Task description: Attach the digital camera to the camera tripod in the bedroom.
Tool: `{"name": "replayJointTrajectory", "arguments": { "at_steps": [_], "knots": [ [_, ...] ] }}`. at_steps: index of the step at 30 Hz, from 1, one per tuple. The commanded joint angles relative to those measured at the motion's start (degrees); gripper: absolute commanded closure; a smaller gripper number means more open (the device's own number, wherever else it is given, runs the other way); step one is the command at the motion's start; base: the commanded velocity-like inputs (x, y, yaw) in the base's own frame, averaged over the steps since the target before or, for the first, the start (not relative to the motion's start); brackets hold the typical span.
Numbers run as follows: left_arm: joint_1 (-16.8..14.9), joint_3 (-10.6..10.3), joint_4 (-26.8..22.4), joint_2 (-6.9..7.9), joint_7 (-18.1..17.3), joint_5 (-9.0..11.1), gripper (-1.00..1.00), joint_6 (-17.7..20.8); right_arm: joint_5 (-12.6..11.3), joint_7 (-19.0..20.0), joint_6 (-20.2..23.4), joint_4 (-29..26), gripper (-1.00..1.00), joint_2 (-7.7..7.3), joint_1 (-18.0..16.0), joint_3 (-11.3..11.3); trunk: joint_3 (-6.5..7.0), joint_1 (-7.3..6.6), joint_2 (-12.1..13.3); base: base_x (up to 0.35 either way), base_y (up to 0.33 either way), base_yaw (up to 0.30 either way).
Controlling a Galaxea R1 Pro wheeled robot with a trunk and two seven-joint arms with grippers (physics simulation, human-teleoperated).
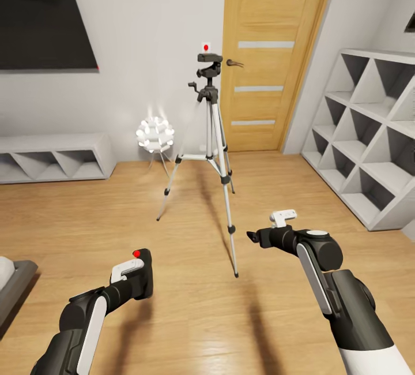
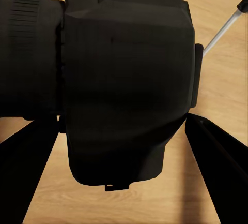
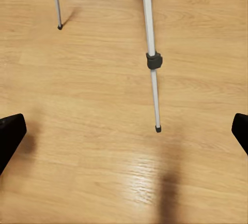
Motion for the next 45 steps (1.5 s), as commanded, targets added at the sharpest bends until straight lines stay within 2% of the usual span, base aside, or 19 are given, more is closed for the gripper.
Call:
{"name": "replayJointTrajectory", "arguments": {
  "at_steps": [1,17,45],
  "knots": [
    [-0.06,0.17,-0.05,-0.06,-0.22,0.12,1.00,0.31,-0.53,-0.37,0.24,-0.04,-1.00,-0.04,-0.04,0.04,0.23,-0.23,0.39,0.000,0.000,0.000],
    [-0.04,0.17,-0.05,-0.07,-0.22,0.07,1.00,0.31,-0.60,-0.37,0.24,-0.04,-1.00,-0.22,-0.12,0.01,4.43,-3.74,6.81,0.000,0.000,0.000],
    [-0.04,0.08,-0.05,-0.07,-0.22,-0.05,1.00,0.31,-1.19,-0.06,0.24,0.03,-1.00,-0.44,0.47,-0.31,9.62,-9.89,18.04,0.000,0.000,0.000]
  ]
}}
